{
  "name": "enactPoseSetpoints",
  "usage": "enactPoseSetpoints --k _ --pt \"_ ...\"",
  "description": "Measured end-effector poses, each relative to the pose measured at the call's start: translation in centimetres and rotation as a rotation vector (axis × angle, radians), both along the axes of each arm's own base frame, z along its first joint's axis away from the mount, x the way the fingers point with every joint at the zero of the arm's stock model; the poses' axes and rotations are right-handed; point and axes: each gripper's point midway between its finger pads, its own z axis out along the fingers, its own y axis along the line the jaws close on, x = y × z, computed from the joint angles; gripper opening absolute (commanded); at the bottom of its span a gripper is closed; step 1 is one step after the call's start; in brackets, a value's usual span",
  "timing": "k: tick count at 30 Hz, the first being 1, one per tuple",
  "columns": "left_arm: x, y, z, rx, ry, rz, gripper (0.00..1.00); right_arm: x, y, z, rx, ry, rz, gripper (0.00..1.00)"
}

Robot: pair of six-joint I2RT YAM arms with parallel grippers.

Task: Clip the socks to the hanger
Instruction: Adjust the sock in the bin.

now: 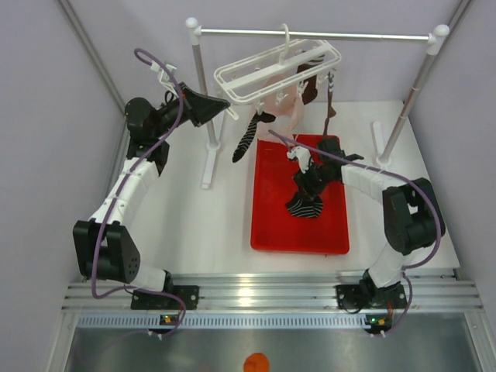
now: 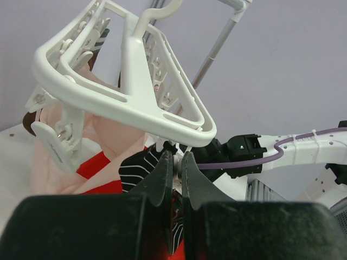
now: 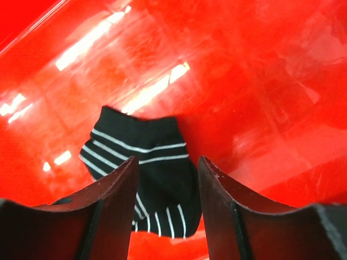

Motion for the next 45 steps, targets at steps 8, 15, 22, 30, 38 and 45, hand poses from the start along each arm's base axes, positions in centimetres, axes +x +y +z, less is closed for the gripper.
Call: enactPoseSetpoints --k 8,15,22,30,38,45 --pt "0.0 0.0 0.0 0.002 -0.003 0.001 0.00 1.6 0.6 0.0 0.020 -0.053 -0.017 0.51" --pt "0.0 0.0 -0.1 0.005 -0.004 0.001 0.00 1.1 1.0 -2.3 0.008 -0.005 0.030 0.42" --pt "0.1 0.0 -0.2 0.011 -0.003 0.004 0.00 0.7 1.6 -2.1 0.021 0.001 0.085 0.00" --pt "0.1 0.0 -0.3 0.011 0.001 0.004 0.00 -0.5 1.8 1.5 0.065 -0.022 0.107 0.00" --pt "0.1 0.0 -0.3 0.010 0.002 0.006 0.00 2.0 1.1 9.2 0.128 -0.211 0.094 0.00" --pt "0.1 0.0 -0.3 0.010 0.002 0.006 0.00 2.6 2.1 11.8 0.130 -0.278 0.147 0.00"
